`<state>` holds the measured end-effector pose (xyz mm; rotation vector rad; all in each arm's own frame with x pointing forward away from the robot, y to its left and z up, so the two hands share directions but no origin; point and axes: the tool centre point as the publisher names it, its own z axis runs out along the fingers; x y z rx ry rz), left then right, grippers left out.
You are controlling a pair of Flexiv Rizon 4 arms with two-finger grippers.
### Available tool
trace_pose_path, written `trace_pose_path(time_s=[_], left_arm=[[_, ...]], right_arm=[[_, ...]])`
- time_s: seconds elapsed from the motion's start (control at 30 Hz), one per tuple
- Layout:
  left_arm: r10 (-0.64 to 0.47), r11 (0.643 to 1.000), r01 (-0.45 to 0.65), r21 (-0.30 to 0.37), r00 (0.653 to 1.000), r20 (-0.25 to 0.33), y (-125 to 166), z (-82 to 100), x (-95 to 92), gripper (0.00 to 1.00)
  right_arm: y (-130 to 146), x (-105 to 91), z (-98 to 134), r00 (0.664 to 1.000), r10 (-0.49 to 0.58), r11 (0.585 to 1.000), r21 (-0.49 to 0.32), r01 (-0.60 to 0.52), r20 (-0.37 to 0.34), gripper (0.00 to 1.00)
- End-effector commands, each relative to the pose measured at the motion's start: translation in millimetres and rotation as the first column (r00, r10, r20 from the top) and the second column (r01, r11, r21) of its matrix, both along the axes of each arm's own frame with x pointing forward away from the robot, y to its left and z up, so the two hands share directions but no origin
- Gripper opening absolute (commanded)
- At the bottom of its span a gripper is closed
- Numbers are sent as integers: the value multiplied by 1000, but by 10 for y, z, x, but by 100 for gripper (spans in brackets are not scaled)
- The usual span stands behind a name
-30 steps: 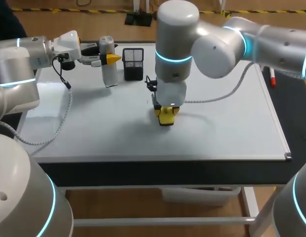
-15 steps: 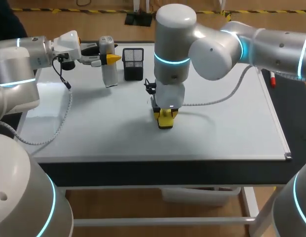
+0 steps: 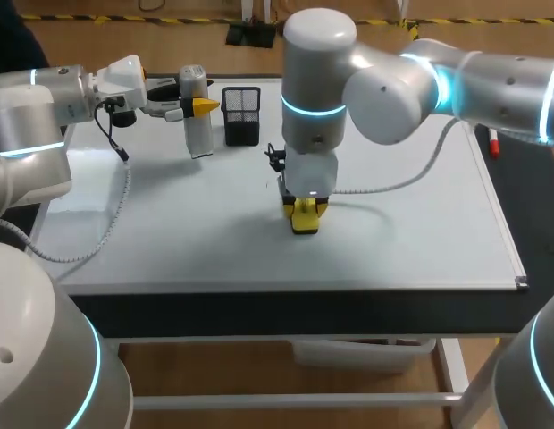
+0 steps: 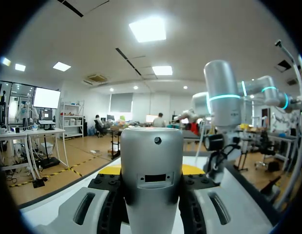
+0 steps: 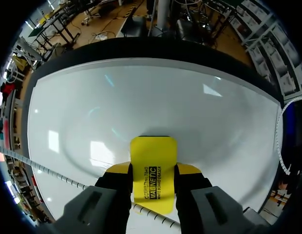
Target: Pick up the inspection probe, press it on each red-marked spot on the whiteboard one by one, put down the probe, pick up the eraser, and wipe off all the red marks.
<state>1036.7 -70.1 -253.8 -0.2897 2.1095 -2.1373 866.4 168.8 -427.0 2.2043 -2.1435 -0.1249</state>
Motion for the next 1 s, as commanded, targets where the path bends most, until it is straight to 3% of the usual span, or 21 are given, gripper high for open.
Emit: trace_pose_path(time_s=[0.03, 0.33, 0.6, 1.0], left_arm=[[1, 1000, -1, 1, 1000, 0, 2, 16, -8, 0], [1, 1000, -1, 1, 1000, 0, 2, 16, -8, 0], [1, 1000, -1, 1, 1000, 0, 2, 16, -8, 0], [1, 1000, -1, 1, 1000, 0, 2, 16, -8, 0]], right_arm=[[-152, -17, 14, 1000, -18, 1000, 7, 18, 12, 0], [-398, -38, 45, 997, -75, 997, -1, 75, 19, 0], [-458, -58, 84, 995, -93, 996, -3, 93, 25, 0], [-757, 172, 514, 988, -135, 990, -27, 137, 78, 0]])
